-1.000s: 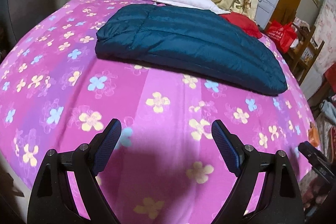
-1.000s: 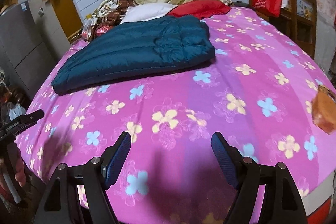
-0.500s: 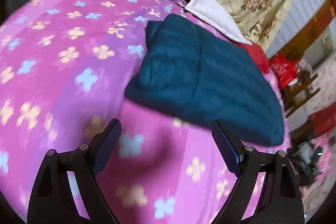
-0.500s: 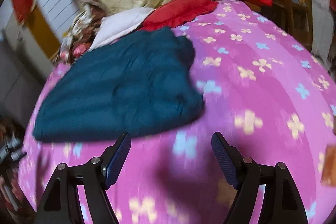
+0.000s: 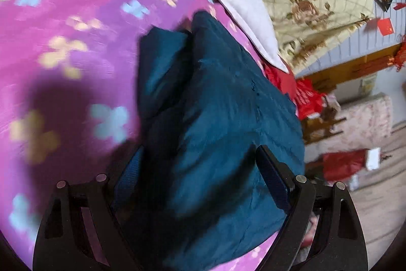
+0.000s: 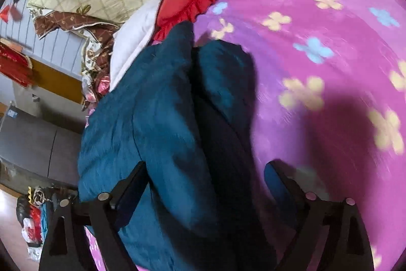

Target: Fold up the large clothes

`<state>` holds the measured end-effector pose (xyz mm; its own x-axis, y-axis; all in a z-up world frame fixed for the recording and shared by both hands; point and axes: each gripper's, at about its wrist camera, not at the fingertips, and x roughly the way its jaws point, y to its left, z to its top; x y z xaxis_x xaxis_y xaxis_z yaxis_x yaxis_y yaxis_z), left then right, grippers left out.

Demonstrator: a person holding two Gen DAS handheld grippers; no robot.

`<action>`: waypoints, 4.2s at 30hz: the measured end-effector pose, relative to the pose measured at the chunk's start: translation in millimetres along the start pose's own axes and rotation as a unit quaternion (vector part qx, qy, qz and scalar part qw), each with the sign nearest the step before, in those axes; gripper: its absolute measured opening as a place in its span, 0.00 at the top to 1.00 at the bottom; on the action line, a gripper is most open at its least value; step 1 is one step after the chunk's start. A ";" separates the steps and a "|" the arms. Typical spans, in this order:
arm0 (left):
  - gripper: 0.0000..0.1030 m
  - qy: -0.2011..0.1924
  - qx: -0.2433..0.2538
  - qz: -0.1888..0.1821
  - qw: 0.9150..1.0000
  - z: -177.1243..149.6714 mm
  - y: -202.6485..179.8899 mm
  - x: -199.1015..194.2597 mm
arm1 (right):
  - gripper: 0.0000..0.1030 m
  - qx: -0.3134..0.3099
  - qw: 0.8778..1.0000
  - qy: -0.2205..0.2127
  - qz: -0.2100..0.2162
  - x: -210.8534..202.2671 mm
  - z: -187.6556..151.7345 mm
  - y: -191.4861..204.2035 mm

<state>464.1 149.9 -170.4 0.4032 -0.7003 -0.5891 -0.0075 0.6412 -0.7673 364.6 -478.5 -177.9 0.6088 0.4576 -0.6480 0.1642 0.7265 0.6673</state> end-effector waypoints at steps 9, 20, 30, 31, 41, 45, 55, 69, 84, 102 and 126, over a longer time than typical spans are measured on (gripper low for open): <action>0.20 0.006 0.059 0.063 0.996 -5.9 -37.2 34.1 | 0.25 -0.034 0.999 0.017 0.017 39.8 17.5 38.9; 0.70 -0.057 0.130 0.045 0.989 -2.3 -118.8 -23.9 | 0.70 -0.100 0.989 -0.068 0.087 -32.1 33.7 111.2; 0.56 -0.039 0.111 0.183 0.976 -0.3 -77.7 25.7 | 0.60 -0.037 0.998 -0.037 0.017 12.3 19.6 52.2; 0.55 -0.041 0.101 0.178 0.978 -2.6 -72.0 25.4 | 0.60 -0.033 0.999 -0.038 0.021 11.5 16.2 47.4; 0.58 -0.031 0.122 0.212 0.969 -19.3 -85.9 13.4 | 0.56 -0.043 0.998 -0.034 -0.020 6.7 11.8 54.9; 0.51 -0.030 0.109 0.240 0.964 -26.9 -84.0 17.9 | 0.47 -0.032 0.998 -0.038 -0.036 5.1 1.8 51.3; 0.44 -0.046 0.107 0.234 0.965 -41.7 -90.7 -18.0 | 0.44 -0.056 0.986 -0.118 -0.108 -50.1 -1.8 66.7; 0.25 -0.100 0.203 0.365 0.903 -67.3 -94.4 26.9 | 0.44 -0.184 0.953 -0.134 -0.200 -1.5 -39.8 91.2; 0.13 -0.215 0.206 0.354 0.887 -111.4 -122.3 -21.3 | 0.27 -0.153 0.939 -0.197 -0.235 -53.5 -59.8 79.8; 0.13 -0.351 0.230 0.398 0.816 -289.8 -161.0 -117.2 | 0.27 -0.256 0.934 -0.156 -0.193 -90.3 -252.9 157.6; 0.00 -0.429 0.268 0.345 0.791 -402.1 -228.5 -204.8 | 0.27 -0.268 0.913 -0.208 -0.227 -169.8 -333.9 188.0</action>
<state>15.2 20.6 23.8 0.9465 0.1966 -0.2561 -0.1998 0.9797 0.0138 32.9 -248.5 -65.1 0.8332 -0.1056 -0.5429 0.1373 0.9904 0.0181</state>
